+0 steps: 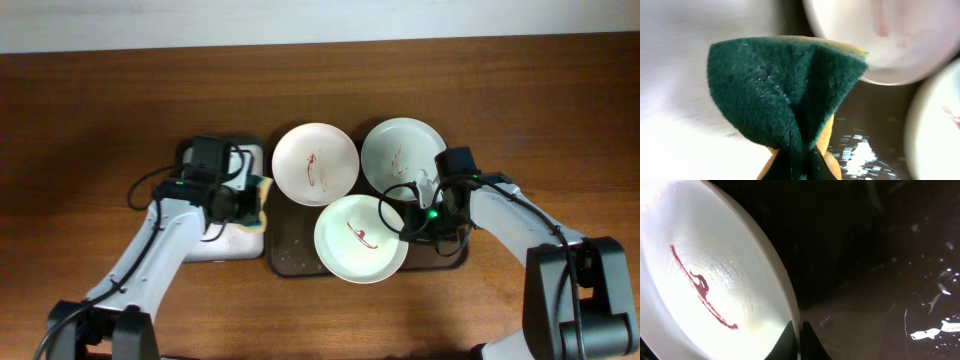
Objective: Clean dirty plates on tray and stack at the side
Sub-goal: 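Scrub the white plate with the sponge held in the left gripper, then lift the white plate with the right gripper and set it right of the tray, then grasp the pink plate with the right gripper and pull it to the tray center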
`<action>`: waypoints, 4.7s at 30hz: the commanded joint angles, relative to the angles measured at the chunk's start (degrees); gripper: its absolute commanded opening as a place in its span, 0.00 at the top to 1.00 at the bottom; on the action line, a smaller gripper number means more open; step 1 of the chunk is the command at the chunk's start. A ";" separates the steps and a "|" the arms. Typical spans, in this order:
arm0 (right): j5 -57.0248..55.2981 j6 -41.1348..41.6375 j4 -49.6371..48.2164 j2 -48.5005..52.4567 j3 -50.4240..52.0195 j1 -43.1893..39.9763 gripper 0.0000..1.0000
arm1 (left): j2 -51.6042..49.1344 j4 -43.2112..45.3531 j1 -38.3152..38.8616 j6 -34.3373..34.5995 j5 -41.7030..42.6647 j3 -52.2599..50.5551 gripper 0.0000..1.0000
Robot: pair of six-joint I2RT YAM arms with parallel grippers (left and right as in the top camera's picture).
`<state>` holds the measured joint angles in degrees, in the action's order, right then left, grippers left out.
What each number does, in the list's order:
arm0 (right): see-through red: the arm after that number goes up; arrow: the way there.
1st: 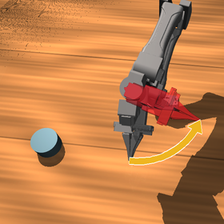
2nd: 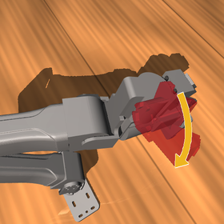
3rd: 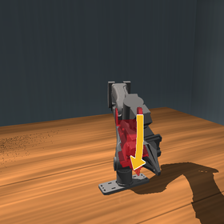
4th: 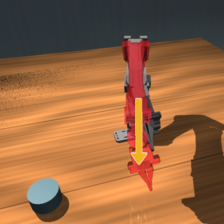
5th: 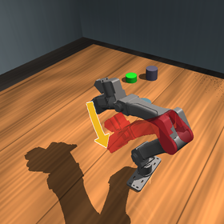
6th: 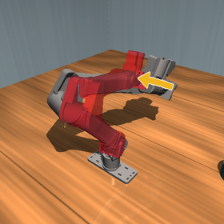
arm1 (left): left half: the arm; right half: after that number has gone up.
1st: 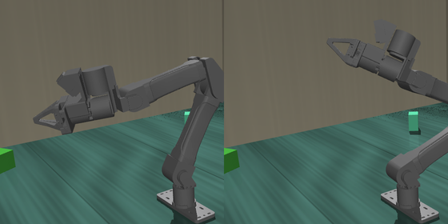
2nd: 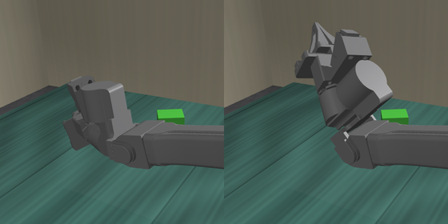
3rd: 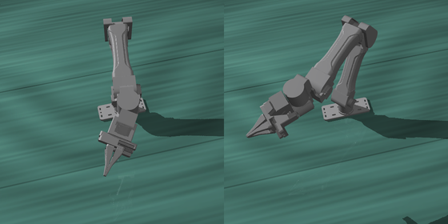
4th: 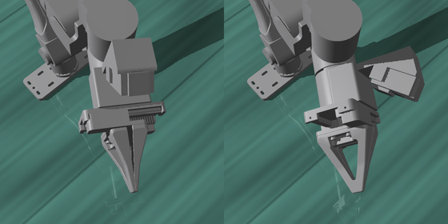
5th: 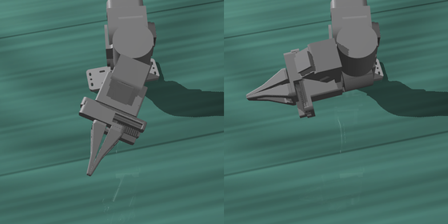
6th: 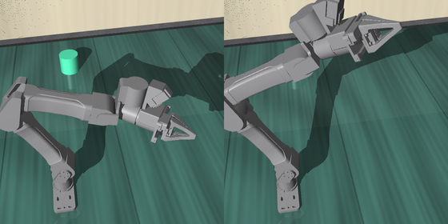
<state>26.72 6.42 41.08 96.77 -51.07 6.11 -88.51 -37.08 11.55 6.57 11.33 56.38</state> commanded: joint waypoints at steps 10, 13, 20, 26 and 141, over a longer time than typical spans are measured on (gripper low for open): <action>1.53 1.62 -0.13 0.48 0.28 0.37 0.96 | 0.35 12.48 24.76 24.50 -1.90 0.68 1.00; 1.53 1.64 0.04 0.48 0.28 0.37 0.96 | -0.13 14.10 29.70 29.77 -7.19 0.68 1.00; 1.53 1.62 0.02 0.48 0.28 0.37 0.96 | -10.95 25.66 33.62 35.04 -5.53 0.68 1.00; 1.53 1.62 0.02 0.48 0.28 0.37 0.96 | -14.88 28.98 37.51 35.08 -8.17 0.68 1.00; 3.65 2.97 0.81 2.51 -17.73 -17.25 0.40 | -4.55 3.34 -5.33 6.60 -6.75 0.72 0.99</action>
<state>27.31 13.39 42.61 99.13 -68.47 -17.30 -92.49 -33.80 6.50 14.28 4.08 57.21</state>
